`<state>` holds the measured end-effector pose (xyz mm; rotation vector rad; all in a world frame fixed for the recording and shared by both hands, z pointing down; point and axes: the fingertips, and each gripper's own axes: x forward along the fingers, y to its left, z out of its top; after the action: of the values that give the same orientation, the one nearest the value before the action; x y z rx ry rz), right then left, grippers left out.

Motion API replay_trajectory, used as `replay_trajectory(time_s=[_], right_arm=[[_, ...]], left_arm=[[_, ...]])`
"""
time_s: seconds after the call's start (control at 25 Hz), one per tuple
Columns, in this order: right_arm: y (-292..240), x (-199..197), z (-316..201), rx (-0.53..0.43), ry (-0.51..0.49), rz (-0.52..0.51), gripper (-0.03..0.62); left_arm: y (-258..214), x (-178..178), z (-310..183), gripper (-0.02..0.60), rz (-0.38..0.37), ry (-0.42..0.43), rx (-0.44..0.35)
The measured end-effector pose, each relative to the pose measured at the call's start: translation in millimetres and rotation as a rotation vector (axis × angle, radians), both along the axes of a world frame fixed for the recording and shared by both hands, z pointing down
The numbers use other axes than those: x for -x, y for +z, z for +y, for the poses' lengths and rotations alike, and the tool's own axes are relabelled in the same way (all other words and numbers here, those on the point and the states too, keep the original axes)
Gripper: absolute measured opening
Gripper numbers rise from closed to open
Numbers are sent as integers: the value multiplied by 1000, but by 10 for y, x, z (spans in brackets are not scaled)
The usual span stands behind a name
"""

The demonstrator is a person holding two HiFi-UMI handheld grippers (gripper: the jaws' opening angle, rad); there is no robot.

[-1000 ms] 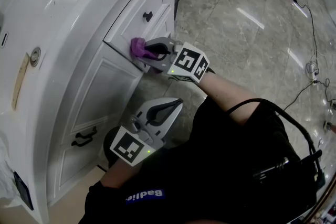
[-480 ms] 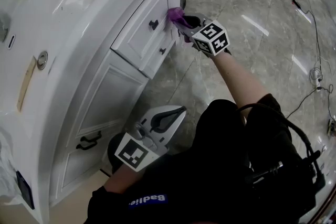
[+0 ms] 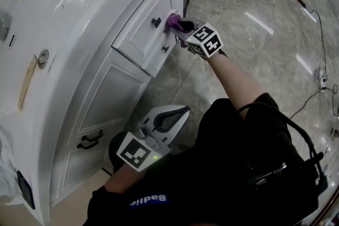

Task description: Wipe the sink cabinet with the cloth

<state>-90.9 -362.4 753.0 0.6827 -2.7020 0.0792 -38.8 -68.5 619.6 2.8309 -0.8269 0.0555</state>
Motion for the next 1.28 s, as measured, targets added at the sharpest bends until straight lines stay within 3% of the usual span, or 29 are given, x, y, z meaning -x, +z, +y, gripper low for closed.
replay_trajectory(time_s=[0.32,0.72,1.12,1.28], right_arm=[[-52,413,724,-19,-186,-19,71],[-223,846,1578,-8,-358,-125,71],[-312,772,1654,35,-349,-214,72],[-424,548,1578,28,-292,-218,71]], left_arm=[[-27,31,-31,6,16,12,-2],[-58,-22,-88,5,26,29,0],[-75,-96,-232,5,38,39,-10],[-138,-130,-315,5,-66,37,-76]])
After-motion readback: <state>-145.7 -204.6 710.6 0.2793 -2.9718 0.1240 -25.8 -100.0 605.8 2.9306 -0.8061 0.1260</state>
